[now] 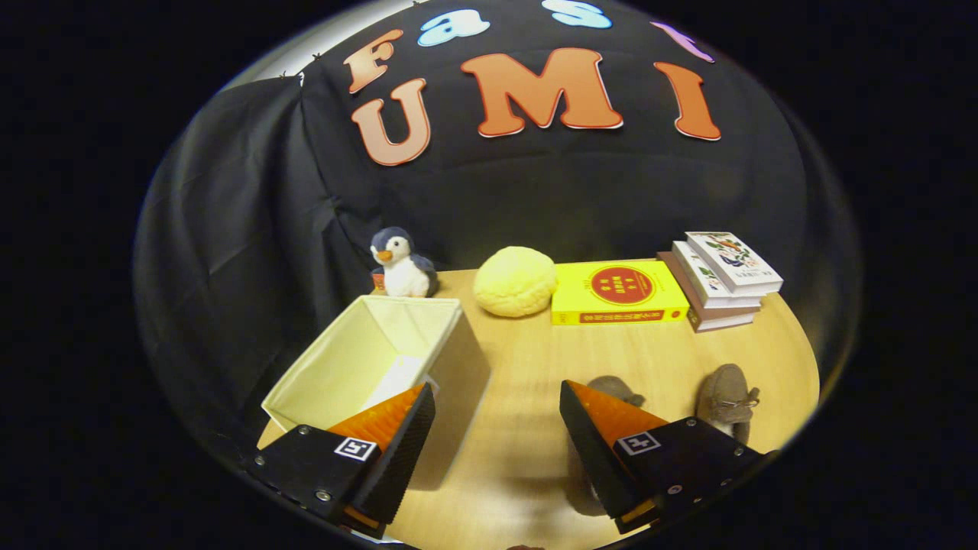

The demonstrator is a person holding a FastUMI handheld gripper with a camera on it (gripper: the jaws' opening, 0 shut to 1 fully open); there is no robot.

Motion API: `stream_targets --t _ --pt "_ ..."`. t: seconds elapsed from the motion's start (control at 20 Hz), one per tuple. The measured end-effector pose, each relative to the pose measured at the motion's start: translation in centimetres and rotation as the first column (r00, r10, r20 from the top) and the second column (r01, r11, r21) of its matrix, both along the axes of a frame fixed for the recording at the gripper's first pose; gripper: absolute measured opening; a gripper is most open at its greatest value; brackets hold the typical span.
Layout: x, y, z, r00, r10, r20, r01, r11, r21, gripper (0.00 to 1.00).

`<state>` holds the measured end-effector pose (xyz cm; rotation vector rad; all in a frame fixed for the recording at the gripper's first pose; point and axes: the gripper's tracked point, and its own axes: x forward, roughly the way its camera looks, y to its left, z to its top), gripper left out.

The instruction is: Open the storage box then place both shoes into the box .Put the left shoe in first, then the right shoe, with the right side of both shoes facing outward in a uniform manner.

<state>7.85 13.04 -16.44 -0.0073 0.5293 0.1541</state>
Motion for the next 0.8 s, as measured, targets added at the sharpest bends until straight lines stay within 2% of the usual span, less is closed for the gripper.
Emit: stream_targets --t 0.45,0.8 --pt "-1.6 -9.6 -4.4 0.991 -0.130 -0.034 0.127 0.989 -0.080 0.99" --pt "-1.8 -12.0 -8.7 0.983 -0.147 -0.110 0.138 0.987 -0.086 0.96"
